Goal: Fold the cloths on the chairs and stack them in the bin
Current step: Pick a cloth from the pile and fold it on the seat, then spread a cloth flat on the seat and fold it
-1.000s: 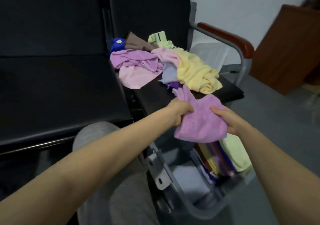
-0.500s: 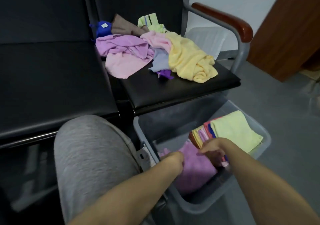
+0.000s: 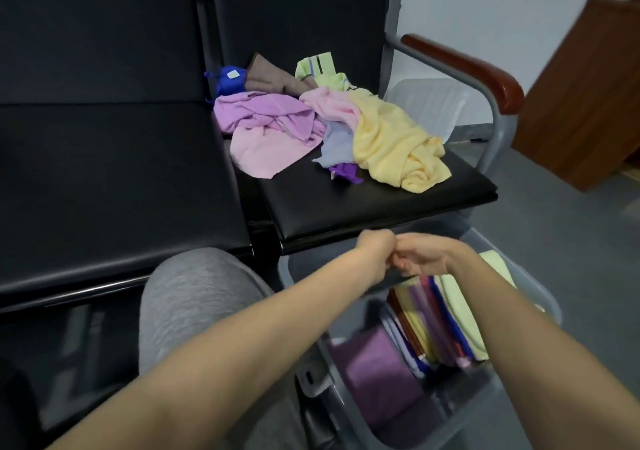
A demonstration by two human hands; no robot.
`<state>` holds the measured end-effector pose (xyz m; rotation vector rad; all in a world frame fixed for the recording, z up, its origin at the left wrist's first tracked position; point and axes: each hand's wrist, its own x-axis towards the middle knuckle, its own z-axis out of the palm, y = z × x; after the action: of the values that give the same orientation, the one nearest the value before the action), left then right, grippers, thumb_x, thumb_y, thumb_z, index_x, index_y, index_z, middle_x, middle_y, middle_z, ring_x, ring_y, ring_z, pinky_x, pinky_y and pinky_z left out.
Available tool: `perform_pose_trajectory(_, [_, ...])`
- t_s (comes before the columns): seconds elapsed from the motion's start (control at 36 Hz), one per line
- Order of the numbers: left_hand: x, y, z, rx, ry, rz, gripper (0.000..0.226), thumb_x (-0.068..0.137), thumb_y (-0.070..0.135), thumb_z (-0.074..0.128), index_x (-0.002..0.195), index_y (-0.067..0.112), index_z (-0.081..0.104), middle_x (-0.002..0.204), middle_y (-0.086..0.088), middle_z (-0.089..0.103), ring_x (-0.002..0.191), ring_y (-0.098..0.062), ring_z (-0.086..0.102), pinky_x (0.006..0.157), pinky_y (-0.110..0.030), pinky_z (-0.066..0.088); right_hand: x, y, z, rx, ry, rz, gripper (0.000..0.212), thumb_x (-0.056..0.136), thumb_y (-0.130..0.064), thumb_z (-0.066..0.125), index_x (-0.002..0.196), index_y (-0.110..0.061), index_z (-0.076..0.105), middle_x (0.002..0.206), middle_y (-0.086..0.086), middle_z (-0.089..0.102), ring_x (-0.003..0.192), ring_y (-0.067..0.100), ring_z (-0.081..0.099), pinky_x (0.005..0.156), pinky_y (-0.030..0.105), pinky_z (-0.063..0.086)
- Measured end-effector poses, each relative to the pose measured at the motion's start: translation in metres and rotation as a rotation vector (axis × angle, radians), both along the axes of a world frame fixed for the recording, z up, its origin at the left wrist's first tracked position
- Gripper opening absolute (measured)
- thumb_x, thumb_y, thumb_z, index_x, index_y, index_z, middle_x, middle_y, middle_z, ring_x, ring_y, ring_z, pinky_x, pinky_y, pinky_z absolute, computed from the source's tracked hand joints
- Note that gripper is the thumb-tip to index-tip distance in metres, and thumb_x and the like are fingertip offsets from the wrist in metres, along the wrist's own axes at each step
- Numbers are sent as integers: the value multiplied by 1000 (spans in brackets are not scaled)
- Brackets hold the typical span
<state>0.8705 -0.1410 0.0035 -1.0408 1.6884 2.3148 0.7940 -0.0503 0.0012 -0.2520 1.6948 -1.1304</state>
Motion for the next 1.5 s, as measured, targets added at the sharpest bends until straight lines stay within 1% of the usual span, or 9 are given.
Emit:
perform_pose_trajectory(0.14, [-15, -51, 50, -209, 202, -57, 19, 90, 0, 40, 75, 11, 45, 67, -6, 44, 58, -16, 43, 56, -23, 39, -11, -45, 47, -178, 207, 40, 43, 99, -12, 36, 61, -17, 54, 33, -7, 28, 32, 3, 22, 48, 20, 13])
perform_pose_trajectory(0.28, [-22, -112, 63, -419, 282, -29, 13, 88, 4, 49, 92, 16, 52, 75, -5, 52, 71, -18, 49, 62, -26, 42, -16, -103, 66, -222, 344, 19, 30, 100, -11, 35, 76, -16, 52, 39, -7, 37, 32, 2, 24, 42, 17, 18])
perform_pose_trajectory(0.47, [-21, -209, 41, -1089, -53, 29, 58, 90, 14, 54, 143, 8, 32, 142, -13, 41, 128, -32, 42, 105, -37, 36, -19, -171, 57, -124, 465, -18, 22, 100, -16, 39, 97, -22, 60, 65, -2, 51, 48, 6, 43, 47, 16, 34])
perform_pose_trajectory(0.72, [-35, -229, 15, -1252, -103, 20, 32, 93, 13, 44, 121, 11, 60, 126, -14, 53, 115, -34, 48, 90, -38, 42, -26, -191, 50, -86, 490, -17, 26, 99, -10, 38, 90, -20, 60, 67, 0, 53, 47, 7, 44, 44, 17, 30])
perform_pose_trajectory(1.03, [-41, -204, 17, -1017, 214, 135, 16, 100, 14, 35, 96, 2, 45, 104, -26, 61, 98, -41, 56, 82, -42, 42, -36, -209, 56, -59, 667, -18, 30, 91, -3, 39, 74, -15, 60, 63, 1, 51, 41, 6, 33, 33, 13, 21])
perform_pose_trajectory(1.17, [-45, -202, 7, -1142, 148, 11, 34, 97, 31, 44, 110, 0, 48, 109, -23, 62, 101, -40, 55, 81, -41, 42, -49, -232, 56, -12, 1118, 10, 31, 89, -2, 44, 110, -18, 61, 106, 7, 59, 92, 23, 56, 79, 28, 47])
perform_pose_trajectory(1.25, [-46, -199, -1, -1364, 114, -65, 34, 91, 27, 51, 114, 3, 53, 112, -18, 62, 103, -38, 55, 82, -39, 40, -53, -249, 60, 163, 1427, 287, 51, 90, -10, 46, 138, -28, 46, 146, 8, 38, 131, 30, 37, 109, 40, 29])
perform_pose_trajectory(1.36, [-52, -202, -10, -1448, 145, -108, 44, 91, 22, 49, 134, 12, 50, 138, -12, 49, 124, -34, 43, 95, -36, 35, -53, -285, 60, 352, 1462, 619, 50, 101, -32, 31, 148, -42, 19, 161, -3, -3, 146, 32, -6, 115, 52, -4])
perform_pose_trajectory(1.5, [-59, -210, -22, -1412, 170, -141, 64, 93, 30, 47, 151, 17, 23, 156, -7, 22, 139, -30, 24, 111, -40, 23, -64, -314, 42, 467, 1322, 614, 49, 101, -50, 14, 148, -46, 2, 159, -7, -15, 143, 39, -17, 113, 59, -7])
